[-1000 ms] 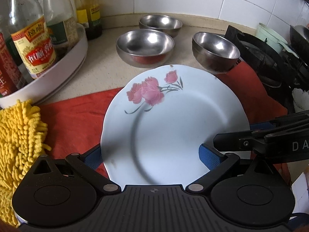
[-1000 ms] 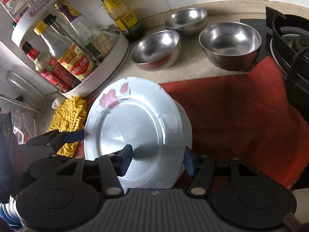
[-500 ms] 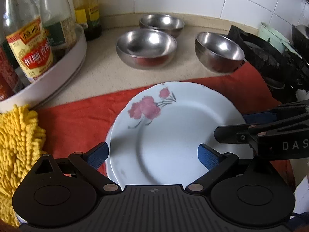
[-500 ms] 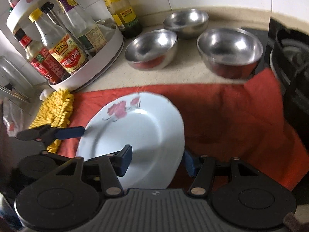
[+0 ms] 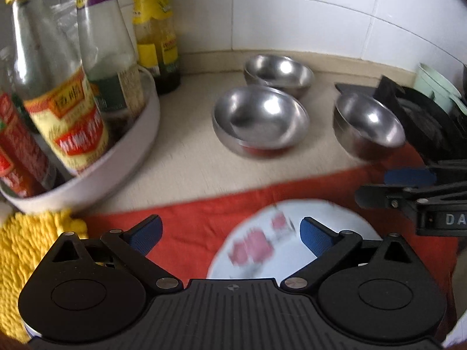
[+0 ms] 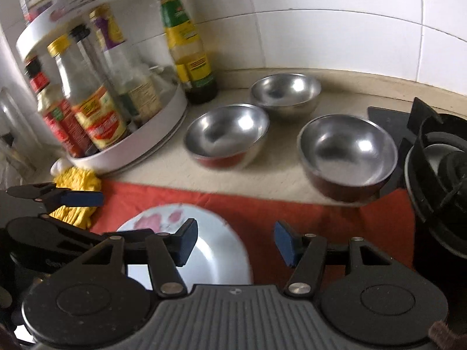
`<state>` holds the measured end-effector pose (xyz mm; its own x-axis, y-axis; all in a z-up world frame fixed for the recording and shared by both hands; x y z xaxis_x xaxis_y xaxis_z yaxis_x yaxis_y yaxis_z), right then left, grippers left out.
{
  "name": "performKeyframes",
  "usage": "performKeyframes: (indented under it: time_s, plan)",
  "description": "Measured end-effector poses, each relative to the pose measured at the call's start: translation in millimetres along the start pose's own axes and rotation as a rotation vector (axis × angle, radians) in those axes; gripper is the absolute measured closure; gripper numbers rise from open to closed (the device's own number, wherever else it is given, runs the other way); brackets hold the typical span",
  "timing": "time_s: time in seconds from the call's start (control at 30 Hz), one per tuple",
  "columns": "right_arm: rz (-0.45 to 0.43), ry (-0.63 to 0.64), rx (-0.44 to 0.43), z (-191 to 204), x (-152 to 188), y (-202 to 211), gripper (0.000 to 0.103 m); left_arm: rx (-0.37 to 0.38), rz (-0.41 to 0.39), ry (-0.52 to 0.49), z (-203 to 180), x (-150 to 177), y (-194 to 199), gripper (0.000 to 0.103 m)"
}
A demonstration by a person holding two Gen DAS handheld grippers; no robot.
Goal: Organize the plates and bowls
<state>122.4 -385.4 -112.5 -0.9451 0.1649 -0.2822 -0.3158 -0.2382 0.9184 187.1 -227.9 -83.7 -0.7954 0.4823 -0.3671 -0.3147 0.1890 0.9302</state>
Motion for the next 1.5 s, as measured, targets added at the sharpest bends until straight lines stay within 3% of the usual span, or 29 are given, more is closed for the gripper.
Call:
performKeyframes:
  time_s: [0.3, 0.47, 0.73, 0.83, 0.93, 1.07, 1.33, 1.5]
  plan:
    - [-0.021, -0.08, -0.107, -9.8, -59.5, -22.9, 0.048, -0.015, -0.011, 0.056, 17.5, -60.0, -19.1, 0.001]
    - [-0.01, -0.135, -0.142, -19.4, -80.4, -42.2, 0.048, -0.003, 0.021, 0.084, 24.8, -76.0, -41.7, 0.001]
    - [0.027, -0.176, -0.185, -23.7, -99.6, -72.4, 0.048, 0.04, 0.045, 0.034, 15.1, -94.6, -68.9, 0.004]
    - [0.027, -0.165, -0.18, -23.8, -103.5, -74.7, 0.05, 0.057, 0.053, 0.019, 12.1, -99.2, -77.4, 0.011]
    - [0.043, -0.159, -0.209, -23.3, -105.0, -74.3, 0.059, 0.085, 0.078, 0.009, 12.0, -100.9, -85.7, 0.03]
    - [0.063, -0.169, -0.226, -25.7, -102.0, -75.9, 0.066, 0.099, 0.08, -0.008, 10.6, -97.4, -83.6, 0.03]
    - [0.078, -0.153, -0.246, -21.2, -77.6, -51.5, 0.066, 0.118, 0.085, -0.069, -3.3, -78.1, -71.7, 0.024]
    - [0.104, -0.173, -0.244, -27.4, -66.1, -54.3, 0.065, 0.1, 0.089, -0.052, 1.6, -68.5, -64.6, 0.021]
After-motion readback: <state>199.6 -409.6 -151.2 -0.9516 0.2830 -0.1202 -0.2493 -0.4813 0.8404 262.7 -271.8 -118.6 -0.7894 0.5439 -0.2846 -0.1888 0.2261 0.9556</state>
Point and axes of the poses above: each gripper's, at about its wrist camera, not at the fingertips, and y roughly against the way its jaws point, z to its left, x to its underside, the point moved 5 cm from there along -y, roughly the way its jaws point, and after that the axes turned 15 degrees about z, right-handed, at the moved point
